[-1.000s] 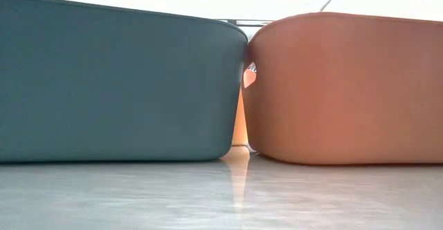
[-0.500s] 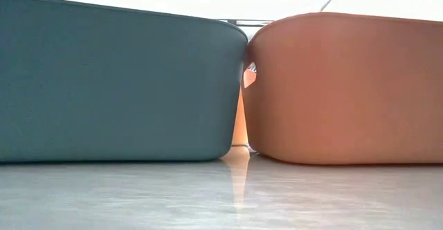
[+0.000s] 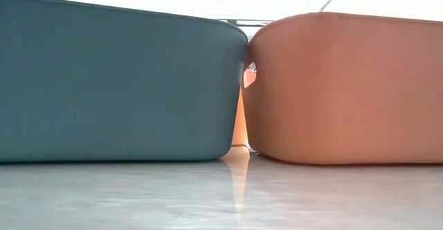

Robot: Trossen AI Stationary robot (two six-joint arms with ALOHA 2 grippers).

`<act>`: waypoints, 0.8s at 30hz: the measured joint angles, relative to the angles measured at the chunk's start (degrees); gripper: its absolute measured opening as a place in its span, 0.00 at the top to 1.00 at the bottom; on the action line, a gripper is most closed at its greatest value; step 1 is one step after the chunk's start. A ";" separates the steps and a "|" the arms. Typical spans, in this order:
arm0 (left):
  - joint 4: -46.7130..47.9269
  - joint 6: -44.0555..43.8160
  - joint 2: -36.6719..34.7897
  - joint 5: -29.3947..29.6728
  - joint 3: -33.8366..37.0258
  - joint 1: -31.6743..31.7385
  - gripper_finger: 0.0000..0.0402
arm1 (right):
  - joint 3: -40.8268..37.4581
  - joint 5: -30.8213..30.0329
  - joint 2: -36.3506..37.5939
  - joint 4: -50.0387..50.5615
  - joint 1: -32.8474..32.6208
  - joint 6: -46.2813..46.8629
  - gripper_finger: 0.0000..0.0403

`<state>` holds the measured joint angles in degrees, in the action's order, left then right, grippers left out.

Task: Sort spices by type
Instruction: Put the yellow seasoning bottle into the blue bin

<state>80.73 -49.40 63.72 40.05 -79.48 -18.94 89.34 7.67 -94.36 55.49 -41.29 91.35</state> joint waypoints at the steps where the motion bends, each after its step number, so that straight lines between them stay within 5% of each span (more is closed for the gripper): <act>1: 0.00 -0.07 0.00 0.00 0.00 0.00 0.30 | 2.07 -3.42 0.06 0.19 2.24 -3.41 0.45; 6: 0.01 -1.54 0.02 -0.87 0.00 -1.12 0.30 | 11.36 -11.91 -1.94 -1.51 14.83 -23.57 0.45; 12: 0.02 -4.47 0.02 -0.91 0.00 -4.25 0.30 | 21.56 -5.22 -10.91 2.41 26.68 -41.56 0.45; 24: 0.00 -11.60 0.02 2.89 0.00 -8.40 0.30 | 39.94 -1.25 -30.45 21.98 32.01 -58.89 0.45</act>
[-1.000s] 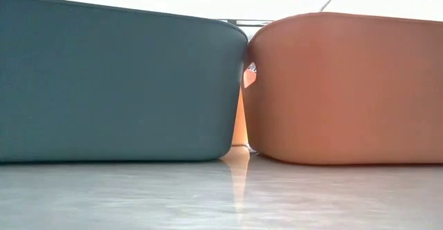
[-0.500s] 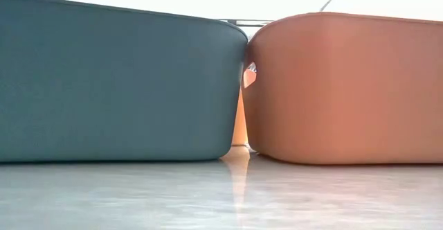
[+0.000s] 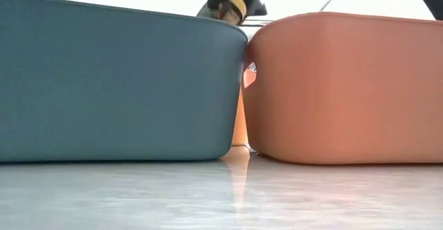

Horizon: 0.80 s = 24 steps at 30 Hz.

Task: Sort spices by type
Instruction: Put the yellow seasoning bottle into the blue bin

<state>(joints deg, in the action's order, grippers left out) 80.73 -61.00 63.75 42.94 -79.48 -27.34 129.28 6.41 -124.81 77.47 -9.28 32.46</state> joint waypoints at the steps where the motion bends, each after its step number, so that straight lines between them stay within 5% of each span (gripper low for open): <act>1: 0.00 -0.49 0.00 0.18 0.00 -0.16 0.30 | 1.01 0.09 -1.21 0.86 0.00 -0.69 0.45; 8: -5.01 -2.08 1.71 0.47 2.04 -3.56 0.30 | 3.13 0.14 -3.86 3.40 -0.50 -3.78 0.45; 17: -36.93 -0.74 8.02 -0.37 20.88 -13.50 0.30 | 3.07 -1.41 -3.98 3.52 -0.72 -4.49 0.45; 24: -49.52 -4.78 13.21 1.57 27.07 -15.23 0.30 | 3.07 -0.41 -4.08 3.44 -1.36 -5.55 0.45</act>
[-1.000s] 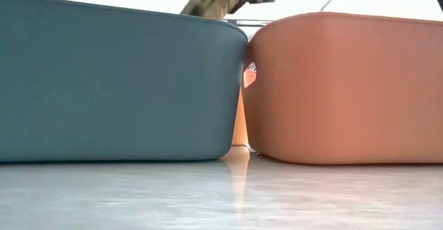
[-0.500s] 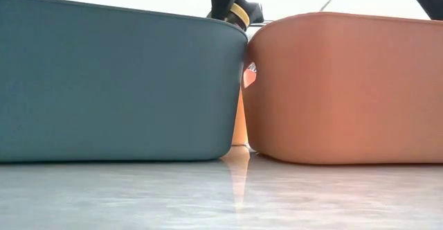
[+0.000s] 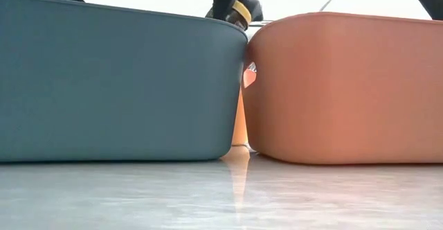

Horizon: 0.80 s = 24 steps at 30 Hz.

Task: Sort spices by type
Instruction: Put the yellow seasoning bottle into the blue bin

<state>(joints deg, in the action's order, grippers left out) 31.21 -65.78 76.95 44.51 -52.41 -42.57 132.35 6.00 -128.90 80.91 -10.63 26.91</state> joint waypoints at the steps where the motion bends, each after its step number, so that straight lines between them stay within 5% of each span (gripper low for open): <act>1: -0.43 0.01 1.15 0.00 0.14 0.04 0.30 | 0.00 0.10 -0.21 -0.09 0.06 0.00 0.45; 11: -14.36 7.45 10.87 0.22 0.10 2.02 0.41 | -0.09 0.52 -3.23 -1.47 0.09 0.05 0.45; 16: -17.09 9.40 13.46 0.63 0.07 3.12 0.61 | -0.09 0.56 -3.46 -1.61 0.09 0.15 0.45; 21: -17.55 11.69 14.16 0.75 0.07 4.43 0.93 | -0.09 0.59 -3.46 -1.64 0.09 0.62 0.45; 24: -19.71 17.30 14.16 -0.73 0.07 5.36 0.97 | -0.09 0.57 -3.46 -1.93 0.09 0.66 0.45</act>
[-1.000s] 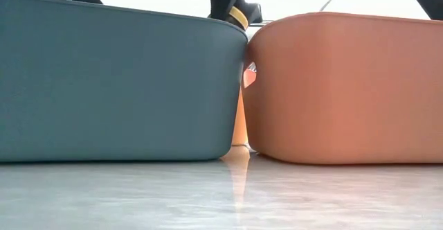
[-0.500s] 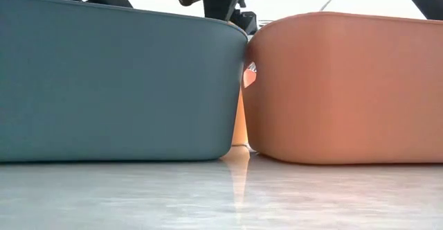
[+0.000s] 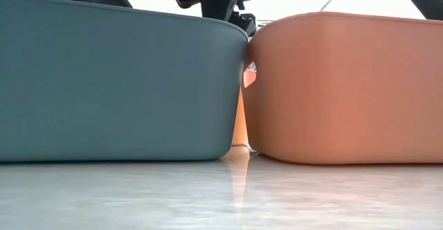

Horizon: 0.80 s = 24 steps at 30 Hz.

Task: Sort spices by type
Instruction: Put the yellow seasoning bottle into the blue bin

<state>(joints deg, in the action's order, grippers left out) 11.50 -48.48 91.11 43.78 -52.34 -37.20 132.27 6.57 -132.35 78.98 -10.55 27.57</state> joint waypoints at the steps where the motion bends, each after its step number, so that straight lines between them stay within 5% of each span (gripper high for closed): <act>1: -0.61 2.30 0.00 -0.60 0.00 0.30 0.97 | 0.00 0.01 0.00 -0.09 0.00 0.00 0.45; 8: -7.47 11.48 2.78 -2.69 -0.02 3.20 1.00 | 0.00 1.04 0.00 -0.27 0.00 0.04 0.45; 24: -11.29 11.24 7.68 -3.12 -0.03 6.28 1.00 | -0.02 2.14 0.02 -0.39 0.13 -0.90 0.35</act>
<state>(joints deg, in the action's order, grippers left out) 0.21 -37.23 98.79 40.66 -52.36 -30.92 132.25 8.71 -132.33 78.59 -10.41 26.68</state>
